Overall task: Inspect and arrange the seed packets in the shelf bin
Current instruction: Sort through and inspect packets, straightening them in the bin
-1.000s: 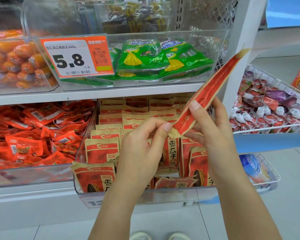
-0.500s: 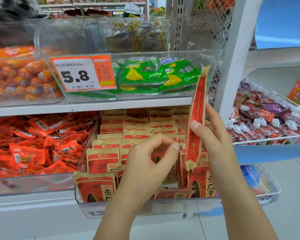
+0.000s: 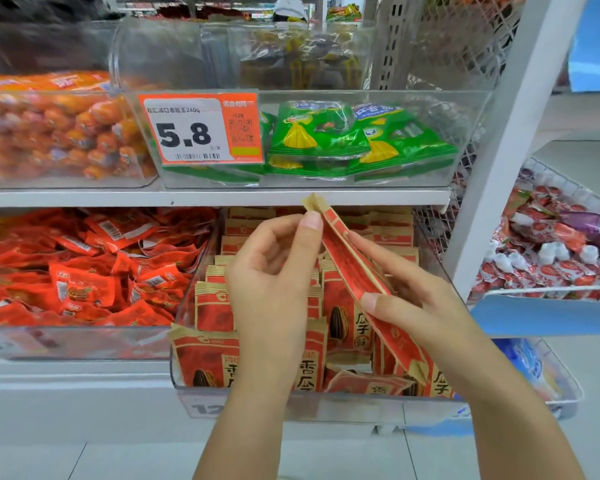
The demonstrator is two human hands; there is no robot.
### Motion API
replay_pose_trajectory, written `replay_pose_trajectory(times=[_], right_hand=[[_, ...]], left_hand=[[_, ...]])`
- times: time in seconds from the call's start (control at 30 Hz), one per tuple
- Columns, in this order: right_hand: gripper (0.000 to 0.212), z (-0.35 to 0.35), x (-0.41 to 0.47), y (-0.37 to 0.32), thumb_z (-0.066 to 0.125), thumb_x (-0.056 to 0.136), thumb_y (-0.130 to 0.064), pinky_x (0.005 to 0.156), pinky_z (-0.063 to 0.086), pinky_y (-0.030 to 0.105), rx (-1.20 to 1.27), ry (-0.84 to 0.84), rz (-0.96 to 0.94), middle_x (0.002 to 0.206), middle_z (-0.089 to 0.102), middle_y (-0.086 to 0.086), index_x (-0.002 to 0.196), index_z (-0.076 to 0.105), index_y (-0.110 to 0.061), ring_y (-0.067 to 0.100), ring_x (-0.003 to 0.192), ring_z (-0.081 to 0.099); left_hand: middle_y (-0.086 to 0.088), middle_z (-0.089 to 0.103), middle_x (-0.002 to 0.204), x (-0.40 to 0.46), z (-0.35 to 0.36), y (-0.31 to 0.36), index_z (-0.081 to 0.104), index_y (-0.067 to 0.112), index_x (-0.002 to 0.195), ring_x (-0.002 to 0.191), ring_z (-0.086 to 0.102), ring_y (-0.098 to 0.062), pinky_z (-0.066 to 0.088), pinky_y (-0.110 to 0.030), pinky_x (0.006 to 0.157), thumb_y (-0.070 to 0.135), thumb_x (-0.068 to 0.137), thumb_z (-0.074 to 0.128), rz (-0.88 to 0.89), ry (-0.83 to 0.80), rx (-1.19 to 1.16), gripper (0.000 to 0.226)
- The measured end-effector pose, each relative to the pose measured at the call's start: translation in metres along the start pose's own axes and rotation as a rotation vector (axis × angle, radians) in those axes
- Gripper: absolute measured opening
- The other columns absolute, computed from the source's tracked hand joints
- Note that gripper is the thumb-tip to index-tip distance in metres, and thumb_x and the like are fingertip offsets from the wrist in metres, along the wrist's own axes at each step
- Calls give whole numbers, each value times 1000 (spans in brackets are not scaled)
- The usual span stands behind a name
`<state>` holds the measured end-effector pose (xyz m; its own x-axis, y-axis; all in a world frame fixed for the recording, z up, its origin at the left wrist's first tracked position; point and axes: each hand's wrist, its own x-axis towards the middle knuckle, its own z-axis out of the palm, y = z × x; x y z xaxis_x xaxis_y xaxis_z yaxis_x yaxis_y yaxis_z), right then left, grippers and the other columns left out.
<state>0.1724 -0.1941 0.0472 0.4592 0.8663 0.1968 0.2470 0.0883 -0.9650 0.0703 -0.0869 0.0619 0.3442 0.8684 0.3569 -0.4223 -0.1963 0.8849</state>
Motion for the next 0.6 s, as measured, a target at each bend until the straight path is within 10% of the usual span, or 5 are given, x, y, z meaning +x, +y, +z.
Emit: replay_pose_trajectory(times=[0.2, 0.6], right_hand=[[64, 1, 0, -2, 61, 63, -48, 77, 47, 7, 45, -49, -13, 122, 64, -27, 127, 58, -50, -6, 108, 61], [69, 8, 2, 0, 79, 67, -34, 83, 53, 19, 27, 112, -65, 122, 66, -15, 130, 57, -46, 2, 106, 65]], left_hand=[[6, 73, 73, 3, -4, 0, 72, 12, 83, 73, 68, -7, 58, -29, 74, 13, 92, 61, -11, 8, -8, 15], [5, 73, 97, 3, -3, -3, 65, 18, 104, 86, 70, -6, 57, -23, 72, 34, 75, 63, -126, -114, -79, 34]])
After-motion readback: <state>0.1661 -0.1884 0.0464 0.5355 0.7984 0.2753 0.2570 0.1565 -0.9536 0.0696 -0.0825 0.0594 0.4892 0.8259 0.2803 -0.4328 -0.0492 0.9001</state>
